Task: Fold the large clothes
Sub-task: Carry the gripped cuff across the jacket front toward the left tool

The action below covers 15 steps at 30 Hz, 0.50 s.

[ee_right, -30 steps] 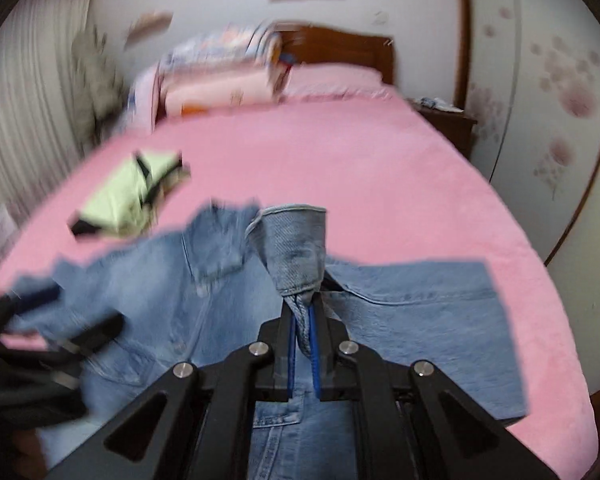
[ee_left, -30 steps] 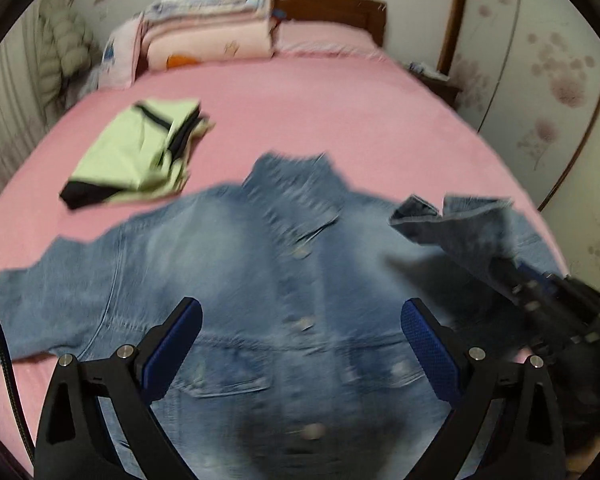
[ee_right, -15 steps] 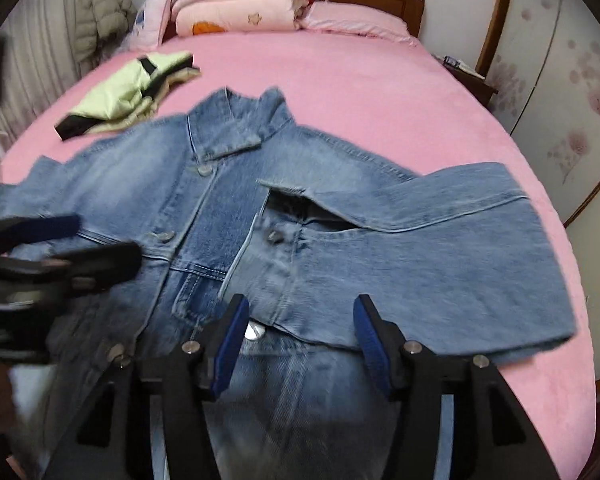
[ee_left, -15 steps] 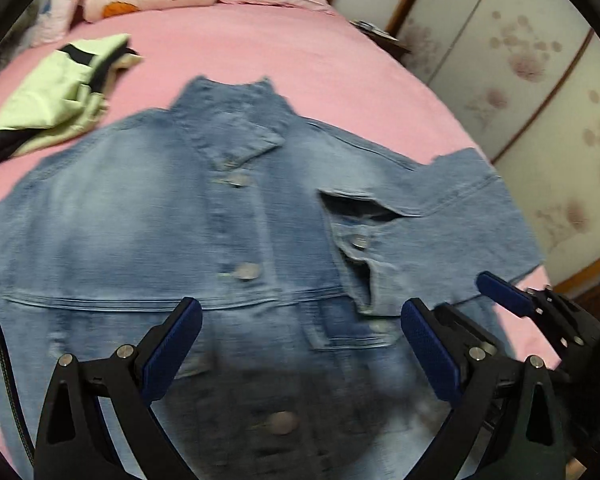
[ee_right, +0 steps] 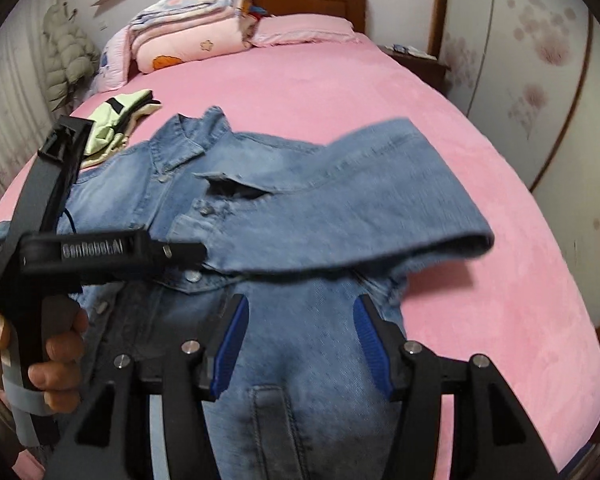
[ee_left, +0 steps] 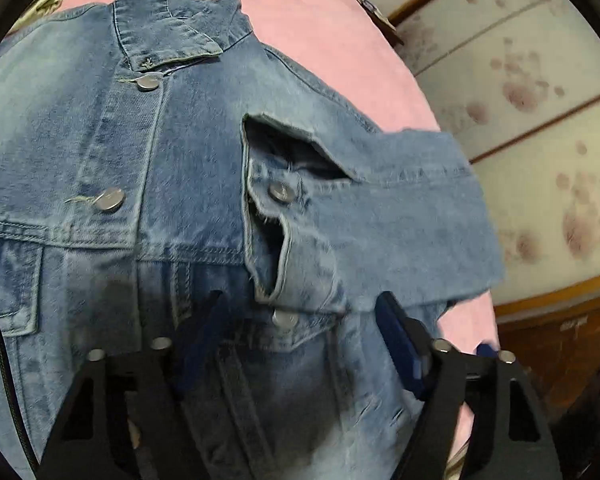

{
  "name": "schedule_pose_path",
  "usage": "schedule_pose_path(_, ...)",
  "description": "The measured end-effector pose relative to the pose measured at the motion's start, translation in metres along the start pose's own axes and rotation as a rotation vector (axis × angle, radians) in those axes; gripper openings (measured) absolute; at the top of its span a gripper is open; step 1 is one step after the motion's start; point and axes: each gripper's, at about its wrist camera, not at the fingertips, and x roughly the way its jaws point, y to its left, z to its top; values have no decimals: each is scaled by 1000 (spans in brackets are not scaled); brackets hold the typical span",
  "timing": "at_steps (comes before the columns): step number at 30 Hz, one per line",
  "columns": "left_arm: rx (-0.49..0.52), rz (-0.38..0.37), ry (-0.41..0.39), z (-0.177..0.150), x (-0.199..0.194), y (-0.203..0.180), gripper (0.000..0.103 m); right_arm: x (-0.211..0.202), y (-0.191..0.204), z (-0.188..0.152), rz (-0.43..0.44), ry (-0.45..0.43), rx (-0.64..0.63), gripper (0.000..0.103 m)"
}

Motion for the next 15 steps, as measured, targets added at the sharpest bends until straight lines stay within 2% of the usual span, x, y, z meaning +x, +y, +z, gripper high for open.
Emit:
schedule_pose_path(1,-26,-23,14,3,5,1,41,3,-3,-2,1,5,9,55)
schedule_pose_path(4,-81,-17,22,11,17,3,26,7,-11,-5,0,11,33,55)
schedule_pose_path(7,-94,-6,12,14,23,-5,12,8,-18,-6,-4,5,54,55)
schedule_pose_path(10,-21,86,-17,17,21,-29,8,7,-24,-8,-7,0,70,55)
schedule_pose_path(12,61,148,-73,23,7,-50,8,7,-27,-9,-16,2,74,55)
schedule_pose_path(15,174,214,-202,33,-27,-82,8,7,-37,-9,-23,17,96,55)
